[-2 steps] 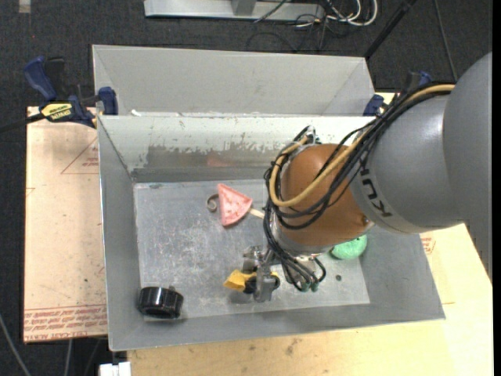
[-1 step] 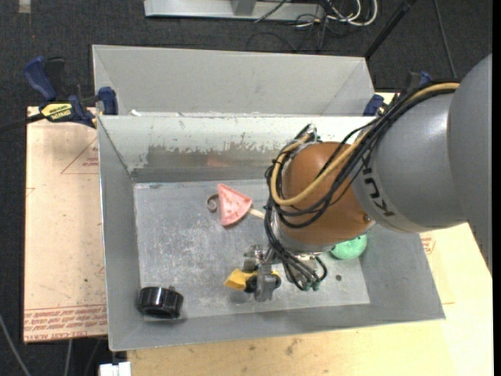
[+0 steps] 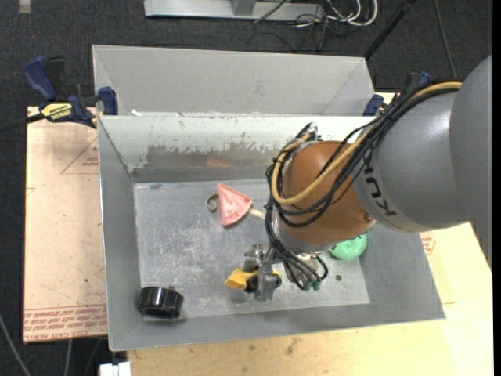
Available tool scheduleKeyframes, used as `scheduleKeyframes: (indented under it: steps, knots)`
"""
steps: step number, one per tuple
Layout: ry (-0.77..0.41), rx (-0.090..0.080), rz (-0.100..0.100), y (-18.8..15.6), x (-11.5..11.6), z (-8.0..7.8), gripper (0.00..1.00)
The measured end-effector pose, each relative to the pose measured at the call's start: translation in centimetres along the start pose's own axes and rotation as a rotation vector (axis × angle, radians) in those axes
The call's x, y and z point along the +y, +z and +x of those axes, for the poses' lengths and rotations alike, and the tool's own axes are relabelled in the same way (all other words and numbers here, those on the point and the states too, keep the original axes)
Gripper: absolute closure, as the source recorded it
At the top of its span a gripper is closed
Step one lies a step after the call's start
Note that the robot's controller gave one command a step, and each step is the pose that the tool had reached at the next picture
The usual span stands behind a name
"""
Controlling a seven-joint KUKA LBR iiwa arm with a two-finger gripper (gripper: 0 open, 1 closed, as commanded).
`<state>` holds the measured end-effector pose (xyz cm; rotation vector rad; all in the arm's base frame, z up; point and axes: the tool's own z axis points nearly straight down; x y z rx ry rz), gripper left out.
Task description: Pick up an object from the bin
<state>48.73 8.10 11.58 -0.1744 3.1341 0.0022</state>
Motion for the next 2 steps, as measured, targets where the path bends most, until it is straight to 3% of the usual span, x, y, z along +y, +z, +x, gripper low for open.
scheduleKeyframes:
  steps: [2]
  knots:
    - [0.0,0.008,0.001,-1.6,0.0,0.1,1.0]
